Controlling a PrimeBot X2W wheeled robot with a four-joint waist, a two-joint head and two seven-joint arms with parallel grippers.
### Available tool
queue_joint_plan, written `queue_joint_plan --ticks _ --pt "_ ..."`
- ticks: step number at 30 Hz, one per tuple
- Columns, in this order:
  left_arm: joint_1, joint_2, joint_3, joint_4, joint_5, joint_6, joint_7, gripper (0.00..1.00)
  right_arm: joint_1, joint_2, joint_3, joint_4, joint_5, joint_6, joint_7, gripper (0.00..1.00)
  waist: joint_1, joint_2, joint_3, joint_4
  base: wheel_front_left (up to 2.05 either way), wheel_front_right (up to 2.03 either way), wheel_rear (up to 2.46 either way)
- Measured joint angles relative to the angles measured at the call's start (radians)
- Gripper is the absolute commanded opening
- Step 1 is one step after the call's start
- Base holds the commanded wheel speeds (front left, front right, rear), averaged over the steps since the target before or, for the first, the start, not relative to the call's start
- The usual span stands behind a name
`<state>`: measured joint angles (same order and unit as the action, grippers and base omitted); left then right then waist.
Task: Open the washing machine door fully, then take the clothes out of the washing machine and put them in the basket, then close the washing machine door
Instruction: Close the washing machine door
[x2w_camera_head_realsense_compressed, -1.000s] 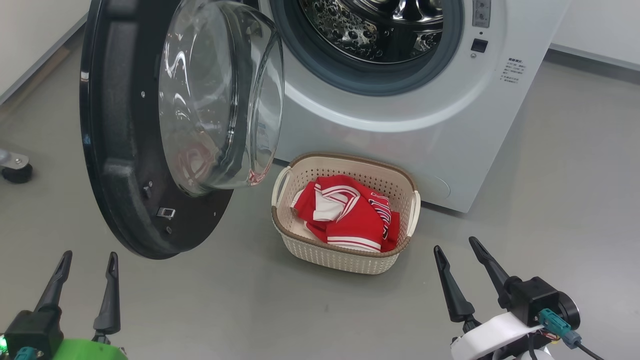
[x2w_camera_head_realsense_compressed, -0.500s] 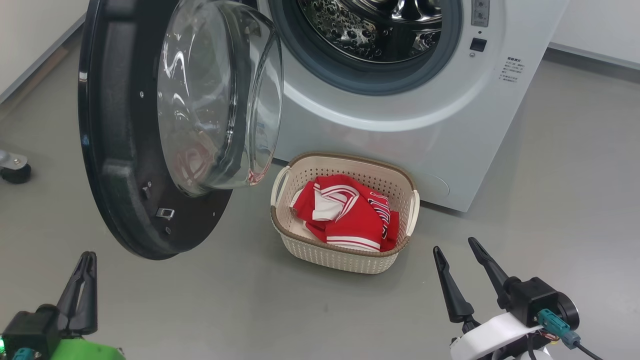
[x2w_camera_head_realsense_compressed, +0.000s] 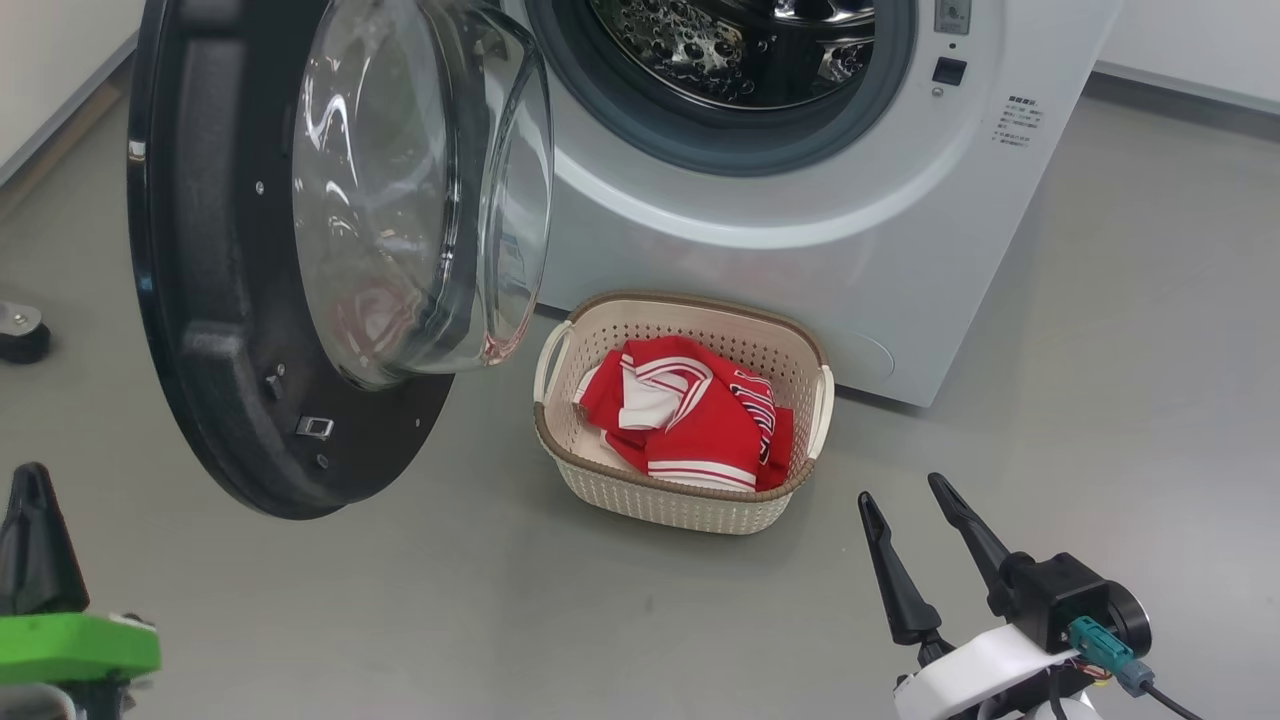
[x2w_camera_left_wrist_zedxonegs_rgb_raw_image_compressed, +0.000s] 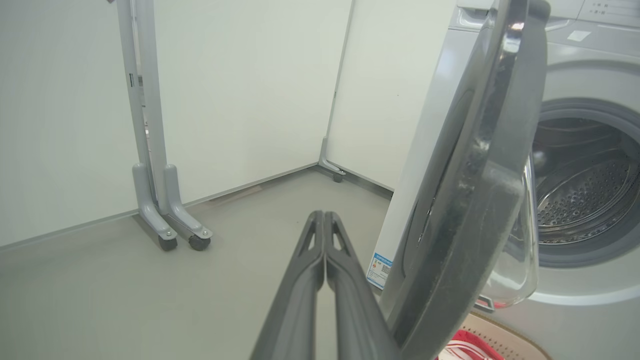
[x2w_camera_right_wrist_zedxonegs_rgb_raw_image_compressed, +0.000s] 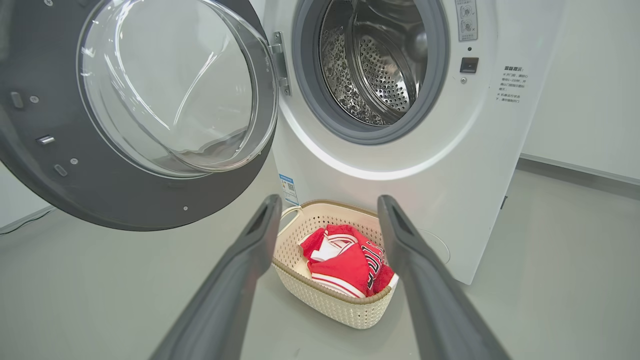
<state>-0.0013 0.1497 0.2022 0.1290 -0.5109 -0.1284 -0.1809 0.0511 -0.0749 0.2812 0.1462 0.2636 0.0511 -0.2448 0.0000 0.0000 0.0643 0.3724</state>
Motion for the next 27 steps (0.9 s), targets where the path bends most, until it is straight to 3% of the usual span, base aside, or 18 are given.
queue_joint_plan --ticks 11,18,22,27 --pt "-0.226 -0.082 0.175 0.052 -0.583 0.003 0.328 0.0 -0.012 -0.002 0.002 -0.001 -0.001 0.009 0.0 1.0 0.0 0.0 0.036 -0.022 0.0 0.0 0.0" --pt "-0.321 -0.08 0.276 0.109 -0.82 0.139 0.532 0.0 -0.024 -0.006 -0.001 0.0 -0.001 0.009 0.0 1.0 0.0 0.0 0.051 -0.041 0.0 0.0 0.0" --pt "-0.368 -0.081 0.278 0.128 -0.911 0.216 0.653 0.0 -0.024 -0.011 -0.01 0.002 -0.001 0.009 0.0 1.0 0.0 0.0 0.055 -0.046 0.0 0.0 0.0" --pt "-0.402 -0.082 0.274 0.125 -0.976 0.239 0.753 0.0 -0.024 -0.012 -0.011 0.007 -0.001 0.009 0.0 1.0 0.0 0.0 0.056 -0.049 0.0 0.0 0.0"
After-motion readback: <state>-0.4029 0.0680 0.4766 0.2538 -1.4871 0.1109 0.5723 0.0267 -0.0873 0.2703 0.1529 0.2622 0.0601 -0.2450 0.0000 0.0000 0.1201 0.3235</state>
